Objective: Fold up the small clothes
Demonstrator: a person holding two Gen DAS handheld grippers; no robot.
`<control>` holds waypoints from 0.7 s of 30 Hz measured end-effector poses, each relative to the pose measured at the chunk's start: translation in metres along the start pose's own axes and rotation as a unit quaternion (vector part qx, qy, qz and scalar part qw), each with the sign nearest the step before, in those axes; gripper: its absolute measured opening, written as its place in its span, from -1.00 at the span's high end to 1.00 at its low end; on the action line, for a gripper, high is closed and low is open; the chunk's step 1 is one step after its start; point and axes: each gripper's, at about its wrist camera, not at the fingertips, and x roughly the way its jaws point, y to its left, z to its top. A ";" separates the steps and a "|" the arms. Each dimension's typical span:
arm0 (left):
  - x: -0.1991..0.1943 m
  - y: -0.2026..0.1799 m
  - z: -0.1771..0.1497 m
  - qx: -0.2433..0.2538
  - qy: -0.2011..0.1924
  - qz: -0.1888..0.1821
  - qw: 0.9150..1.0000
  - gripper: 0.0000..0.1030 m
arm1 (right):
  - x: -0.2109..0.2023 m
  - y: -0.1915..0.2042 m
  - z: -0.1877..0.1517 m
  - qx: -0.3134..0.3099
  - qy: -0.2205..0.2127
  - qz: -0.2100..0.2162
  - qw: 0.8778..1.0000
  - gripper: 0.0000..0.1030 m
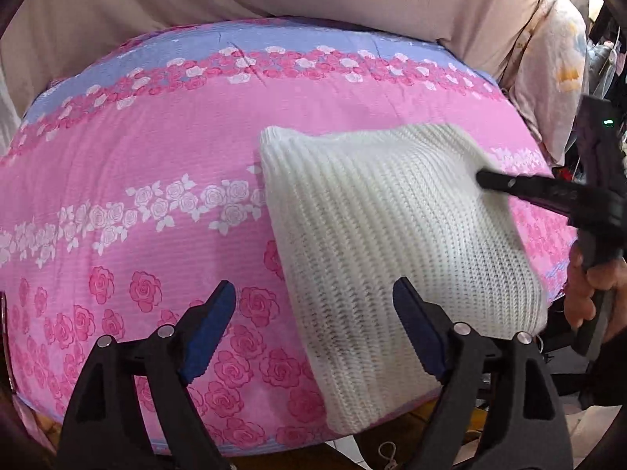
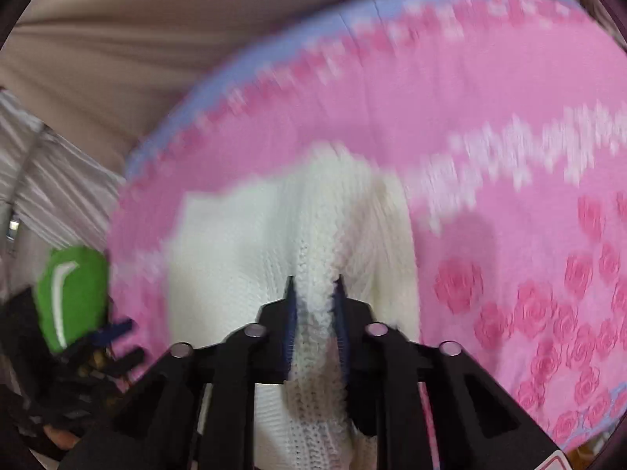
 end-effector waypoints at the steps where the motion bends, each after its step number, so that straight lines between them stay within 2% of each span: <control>1: 0.004 0.000 -0.002 -0.001 0.006 0.001 1.000 -0.55 | 0.005 0.000 0.002 -0.009 0.006 -0.011 1.000 0.80; 2: 0.009 0.000 -0.003 -0.001 0.014 0.001 1.000 -0.55 | 0.020 -0.008 0.001 -0.013 0.032 -0.030 0.999 0.80; 3: 0.012 0.001 -0.004 0.000 0.020 0.001 1.000 -0.55 | 0.043 -0.021 -0.005 -0.014 0.078 -0.054 0.995 0.79; 4: 0.014 0.003 -0.005 -0.001 0.022 0.003 1.000 -0.55 | 0.049 -0.032 -0.010 -0.007 0.092 -0.046 0.995 0.77; 6: 0.015 0.007 -0.006 -0.010 0.020 0.001 1.000 -0.55 | 0.033 -0.039 -0.010 0.028 0.082 -0.025 0.996 0.74; 8: 0.013 0.014 -0.004 -0.032 0.019 -0.018 0.999 -0.56 | 0.013 -0.037 -0.011 0.047 0.060 -0.030 0.997 0.60; 10: 0.013 0.018 -0.003 -0.049 0.021 -0.033 0.998 -0.63 | -0.010 -0.035 -0.018 0.058 0.038 -0.044 0.997 0.34; 11: 0.013 0.019 -0.001 -0.054 0.022 -0.035 0.998 -0.65 | -0.014 -0.037 -0.022 0.061 0.037 -0.047 0.996 0.24; 12: 0.014 0.018 0.000 -0.053 0.022 -0.032 0.998 -0.65 | -0.018 -0.037 -0.028 0.065 0.042 -0.052 0.996 0.04; 13: 0.014 0.016 0.001 -0.052 0.021 -0.028 0.998 -0.65 | -0.019 -0.037 -0.034 0.066 0.053 -0.058 0.995 -0.04; 17: 0.017 0.004 0.005 -0.038 0.022 -0.032 0.999 -0.65 | -0.023 -0.017 -0.057 0.037 0.058 -0.052 0.996 0.02; 20: 0.018 -0.013 0.006 -0.004 0.021 -0.026 0.999 -0.65 | -0.005 -0.008 -0.065 0.018 0.081 -0.046 0.995 0.06; 21: 0.018 -0.018 0.006 0.010 0.020 -0.018 1.000 -0.65 | 0.003 -0.009 -0.069 0.013 0.092 -0.048 0.994 0.43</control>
